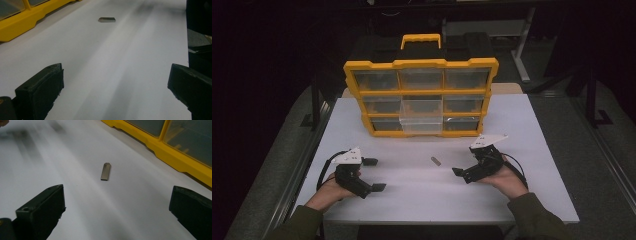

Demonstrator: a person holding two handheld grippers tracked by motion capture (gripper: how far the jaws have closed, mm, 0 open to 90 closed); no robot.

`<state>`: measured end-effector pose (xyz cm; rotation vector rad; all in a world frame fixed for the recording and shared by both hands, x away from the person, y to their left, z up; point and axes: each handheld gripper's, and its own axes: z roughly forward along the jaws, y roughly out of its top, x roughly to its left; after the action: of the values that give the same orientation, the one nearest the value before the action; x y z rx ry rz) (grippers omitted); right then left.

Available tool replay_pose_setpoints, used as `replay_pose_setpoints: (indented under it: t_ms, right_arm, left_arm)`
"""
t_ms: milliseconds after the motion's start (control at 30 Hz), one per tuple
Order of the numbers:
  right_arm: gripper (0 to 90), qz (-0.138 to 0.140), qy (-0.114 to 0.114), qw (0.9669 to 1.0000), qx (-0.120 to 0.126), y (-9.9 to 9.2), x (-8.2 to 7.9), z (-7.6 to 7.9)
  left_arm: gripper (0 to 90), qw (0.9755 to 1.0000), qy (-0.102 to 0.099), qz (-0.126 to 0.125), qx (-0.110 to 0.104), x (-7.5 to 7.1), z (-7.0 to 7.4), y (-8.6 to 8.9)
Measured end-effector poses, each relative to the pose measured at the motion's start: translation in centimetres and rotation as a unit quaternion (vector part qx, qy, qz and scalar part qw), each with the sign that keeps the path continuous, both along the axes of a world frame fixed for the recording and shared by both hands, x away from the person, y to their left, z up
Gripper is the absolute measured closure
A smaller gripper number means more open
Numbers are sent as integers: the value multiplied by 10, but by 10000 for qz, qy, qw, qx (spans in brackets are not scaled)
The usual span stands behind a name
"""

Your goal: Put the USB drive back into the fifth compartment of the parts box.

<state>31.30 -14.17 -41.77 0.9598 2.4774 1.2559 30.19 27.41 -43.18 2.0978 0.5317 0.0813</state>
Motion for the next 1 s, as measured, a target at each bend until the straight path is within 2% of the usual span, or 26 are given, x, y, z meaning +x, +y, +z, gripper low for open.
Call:
replay_pose_setpoints:
  t_ms: [1000]
  right_arm:
    - [0, 87, 14, 9999, -49, 14, 14, 3]
  left_arm:
    - [0, 10000, -76, 34, -5, -1, -1, -2]
